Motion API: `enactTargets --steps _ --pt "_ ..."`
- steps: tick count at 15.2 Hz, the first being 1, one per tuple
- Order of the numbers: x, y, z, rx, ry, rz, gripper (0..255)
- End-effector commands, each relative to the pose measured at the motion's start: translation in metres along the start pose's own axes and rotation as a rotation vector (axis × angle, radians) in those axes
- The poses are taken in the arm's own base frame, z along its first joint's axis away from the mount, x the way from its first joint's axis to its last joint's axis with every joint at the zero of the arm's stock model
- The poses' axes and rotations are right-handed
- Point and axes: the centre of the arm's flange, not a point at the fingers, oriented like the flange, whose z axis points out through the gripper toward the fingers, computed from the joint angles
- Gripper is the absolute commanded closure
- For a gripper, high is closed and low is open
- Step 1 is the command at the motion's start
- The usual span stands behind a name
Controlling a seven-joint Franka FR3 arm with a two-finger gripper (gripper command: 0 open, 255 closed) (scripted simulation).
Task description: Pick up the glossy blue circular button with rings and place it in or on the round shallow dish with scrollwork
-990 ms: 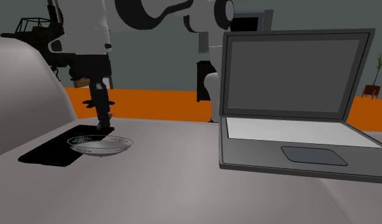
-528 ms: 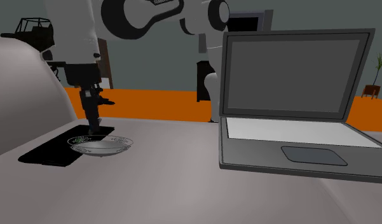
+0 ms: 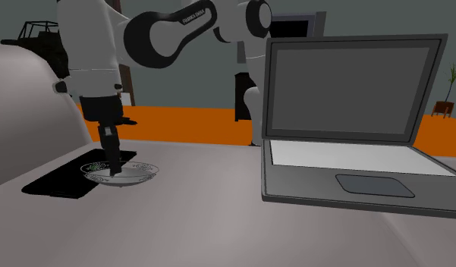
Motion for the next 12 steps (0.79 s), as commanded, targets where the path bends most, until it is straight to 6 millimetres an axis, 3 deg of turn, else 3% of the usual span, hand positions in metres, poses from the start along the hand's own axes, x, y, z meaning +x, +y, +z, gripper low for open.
enactTargets --steps 1,7,8,12 --pt "-0.0012 -0.0004 0.004 0.0 0.001 0.0 255" --pt "-0.0011 -0.0004 0.004 0.0 0.001 0.0 255" --pt "-0.0011 -0.0004 0.004 0.0 0.001 0.0 0" --pt "-0.0011 -0.0004 0.004 0.0 0.001 0.0 0"
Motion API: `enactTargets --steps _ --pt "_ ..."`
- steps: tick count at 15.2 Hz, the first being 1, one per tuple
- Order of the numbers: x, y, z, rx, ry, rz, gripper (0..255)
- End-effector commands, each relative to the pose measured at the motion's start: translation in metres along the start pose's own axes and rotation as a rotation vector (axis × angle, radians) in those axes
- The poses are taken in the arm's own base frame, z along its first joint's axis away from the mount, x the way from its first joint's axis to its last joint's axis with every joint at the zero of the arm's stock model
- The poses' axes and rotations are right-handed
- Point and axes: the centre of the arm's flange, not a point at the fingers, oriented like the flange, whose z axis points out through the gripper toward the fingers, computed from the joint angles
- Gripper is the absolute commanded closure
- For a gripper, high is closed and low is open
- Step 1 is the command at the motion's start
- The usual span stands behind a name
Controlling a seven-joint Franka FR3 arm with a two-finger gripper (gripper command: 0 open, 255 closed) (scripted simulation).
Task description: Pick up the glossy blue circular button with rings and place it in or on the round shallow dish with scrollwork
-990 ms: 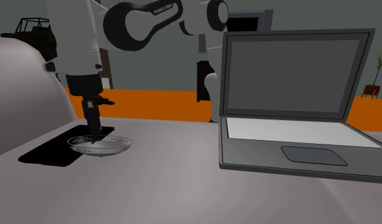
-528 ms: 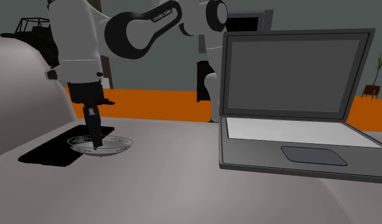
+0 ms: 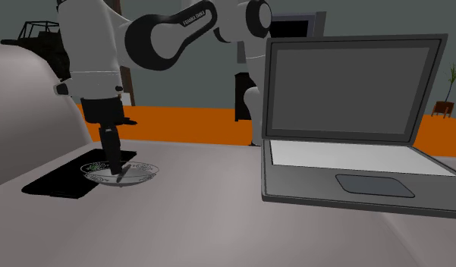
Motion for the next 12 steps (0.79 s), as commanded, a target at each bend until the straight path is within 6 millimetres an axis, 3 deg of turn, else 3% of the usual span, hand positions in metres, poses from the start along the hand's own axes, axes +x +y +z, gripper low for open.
enactTargets --steps 1,5,12 --pt "0.0 0.0 0.0 0.0 0.0 0.0 0" --pt "0.0 0.0 -0.05 0.0 0.0 0.0 0" --pt "0.0 0.0 -0.05 0.0 0.0 0.0 0"
